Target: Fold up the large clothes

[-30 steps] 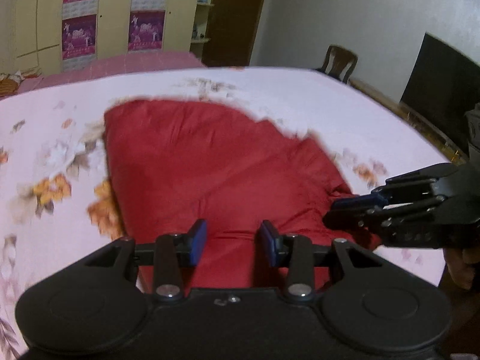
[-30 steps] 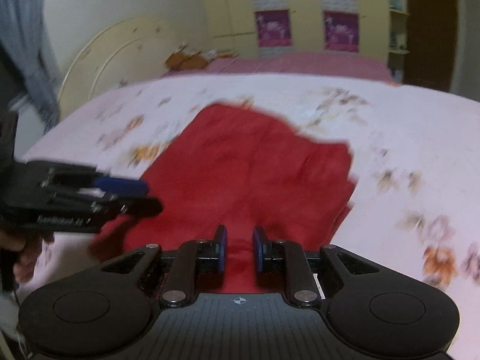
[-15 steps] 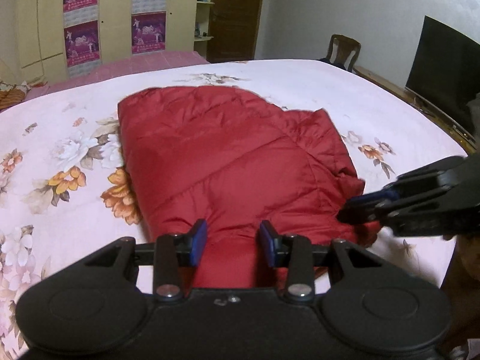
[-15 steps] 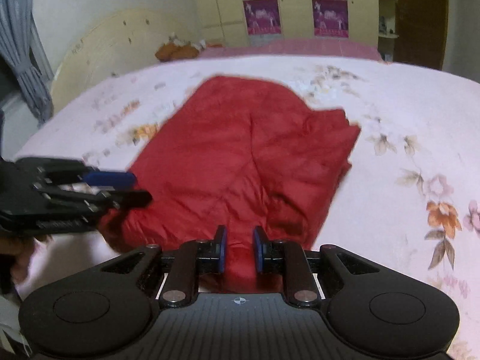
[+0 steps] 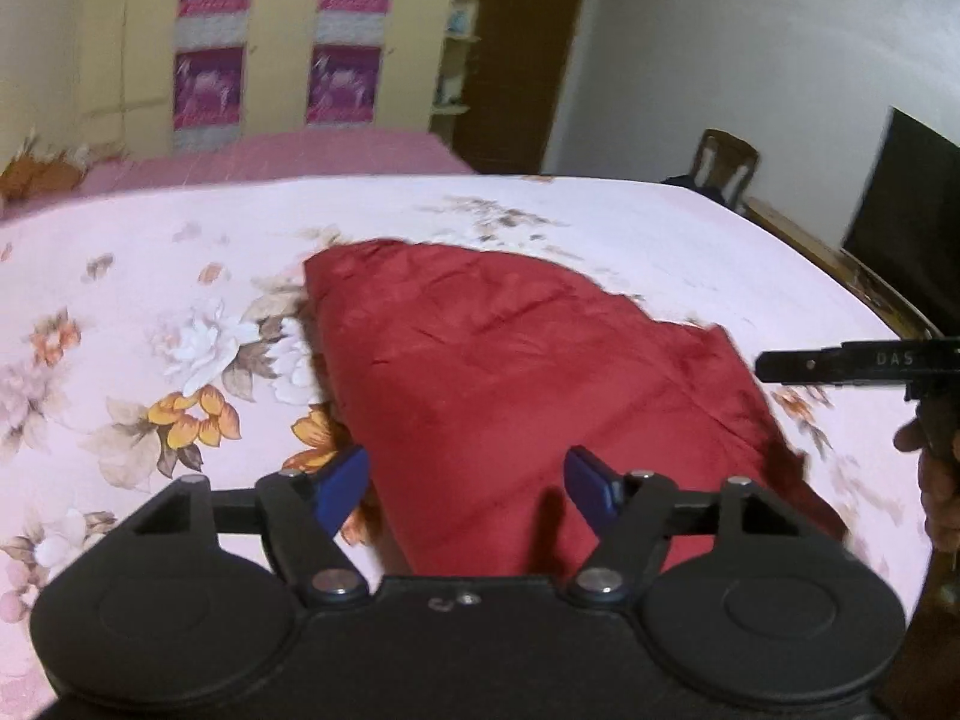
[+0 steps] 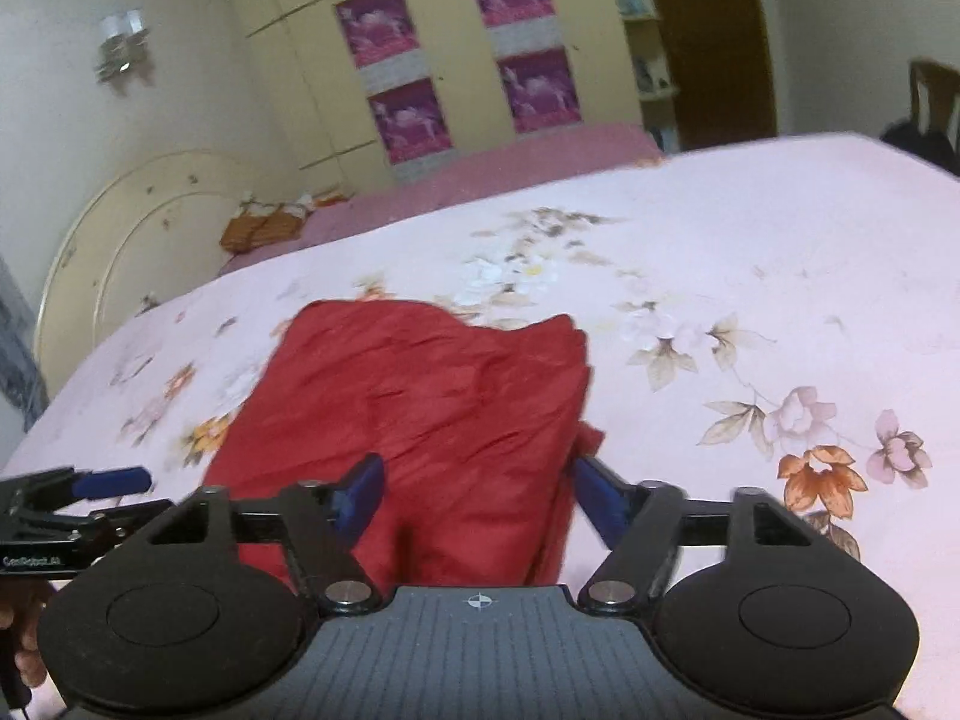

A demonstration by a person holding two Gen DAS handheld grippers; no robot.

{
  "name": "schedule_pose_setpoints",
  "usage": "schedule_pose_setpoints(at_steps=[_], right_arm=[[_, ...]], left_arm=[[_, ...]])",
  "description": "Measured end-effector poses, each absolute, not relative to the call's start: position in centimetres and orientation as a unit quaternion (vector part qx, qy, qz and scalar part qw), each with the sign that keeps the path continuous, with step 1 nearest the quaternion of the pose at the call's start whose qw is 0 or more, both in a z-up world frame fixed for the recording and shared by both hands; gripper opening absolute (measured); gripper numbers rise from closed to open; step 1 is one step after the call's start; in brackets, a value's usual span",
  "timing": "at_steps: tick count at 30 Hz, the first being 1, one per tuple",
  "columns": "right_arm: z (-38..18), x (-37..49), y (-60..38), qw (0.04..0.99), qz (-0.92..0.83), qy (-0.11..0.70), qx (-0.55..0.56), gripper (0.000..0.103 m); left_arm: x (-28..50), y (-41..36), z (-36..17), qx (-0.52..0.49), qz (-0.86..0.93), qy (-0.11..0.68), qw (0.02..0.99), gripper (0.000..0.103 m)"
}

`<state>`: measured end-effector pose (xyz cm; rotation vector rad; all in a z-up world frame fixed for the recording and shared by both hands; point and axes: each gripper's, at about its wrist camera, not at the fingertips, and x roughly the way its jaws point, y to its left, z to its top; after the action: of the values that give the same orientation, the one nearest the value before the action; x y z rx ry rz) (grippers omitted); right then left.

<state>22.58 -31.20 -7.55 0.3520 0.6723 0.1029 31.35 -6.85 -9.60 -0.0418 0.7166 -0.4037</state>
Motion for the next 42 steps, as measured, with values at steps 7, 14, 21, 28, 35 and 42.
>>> schedule_pose_setpoints(at_steps=[7,14,21,28,35,42], right_arm=[[-9.7,27.6,-34.2,0.91,0.101,0.346,0.207,0.009],[-14.7,29.2,-36.2,0.884,0.124,0.385,0.234,0.009],[-13.6,28.4,-38.5,0.863,0.131,0.395,0.285,0.054],[-16.0,29.5,-39.6,0.788,0.128,0.436,0.416,0.054],[-16.3,30.3,-39.0,0.789,0.142,0.426,0.419,0.054],[-15.5,30.2,-37.0,0.809,0.151,0.418,0.384,0.024]], left_arm=[[34.8,-6.6,-11.5,-0.079,-0.169,0.371,0.91,0.072],[35.5,-6.7,-12.7,-0.098,-0.141,0.397,0.902,0.084],[35.5,-5.5,-12.6,-0.14,-0.169,0.409,0.886,0.094],[36.5,-4.4,-14.3,-0.207,-0.188,0.432,0.857,0.091],[37.4,-4.2,-16.3,-0.273,-0.211,0.435,0.832,0.079],[36.8,-5.3,-14.7,-0.221,-0.211,0.422,0.853,0.066]])
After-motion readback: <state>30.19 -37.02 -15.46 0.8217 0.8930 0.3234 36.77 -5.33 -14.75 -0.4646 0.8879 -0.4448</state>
